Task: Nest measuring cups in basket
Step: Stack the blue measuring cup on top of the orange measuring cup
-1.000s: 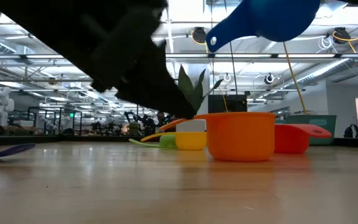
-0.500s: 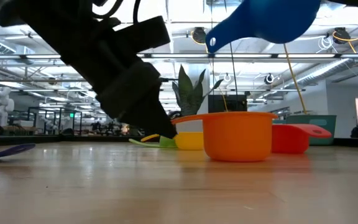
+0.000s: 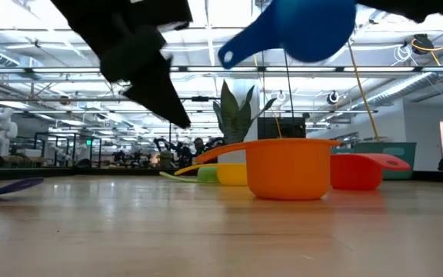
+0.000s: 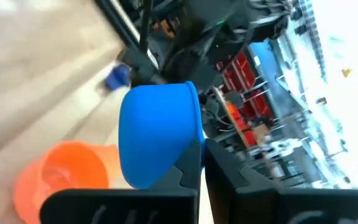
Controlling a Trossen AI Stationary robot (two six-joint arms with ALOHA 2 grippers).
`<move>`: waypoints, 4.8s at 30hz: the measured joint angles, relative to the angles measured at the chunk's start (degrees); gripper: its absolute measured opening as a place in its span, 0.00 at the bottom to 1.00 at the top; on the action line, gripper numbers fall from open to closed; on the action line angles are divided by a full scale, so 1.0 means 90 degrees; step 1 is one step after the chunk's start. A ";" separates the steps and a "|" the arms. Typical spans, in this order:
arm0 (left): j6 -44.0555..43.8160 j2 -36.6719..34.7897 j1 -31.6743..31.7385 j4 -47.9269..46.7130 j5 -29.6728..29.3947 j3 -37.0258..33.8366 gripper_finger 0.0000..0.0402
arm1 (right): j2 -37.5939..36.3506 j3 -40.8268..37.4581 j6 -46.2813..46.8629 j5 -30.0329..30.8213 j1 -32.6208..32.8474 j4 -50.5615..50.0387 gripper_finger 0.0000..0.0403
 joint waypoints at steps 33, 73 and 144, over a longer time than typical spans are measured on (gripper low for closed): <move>0.0840 -0.0737 0.0028 0.0955 0.0274 -0.0010 0.63 | 0.2096 0.0002 -0.0010 0.0342 -0.0092 0.1093 0.00; 0.1005 -0.0734 0.0007 0.1285 0.0786 -0.0010 0.61 | 0.2092 0.0005 0.3652 0.0239 -0.0417 0.0858 0.28; 0.6491 0.2750 0.2271 -0.0528 0.2950 0.3524 0.61 | 0.2067 0.0004 0.7630 -0.1712 0.0095 0.0257 0.18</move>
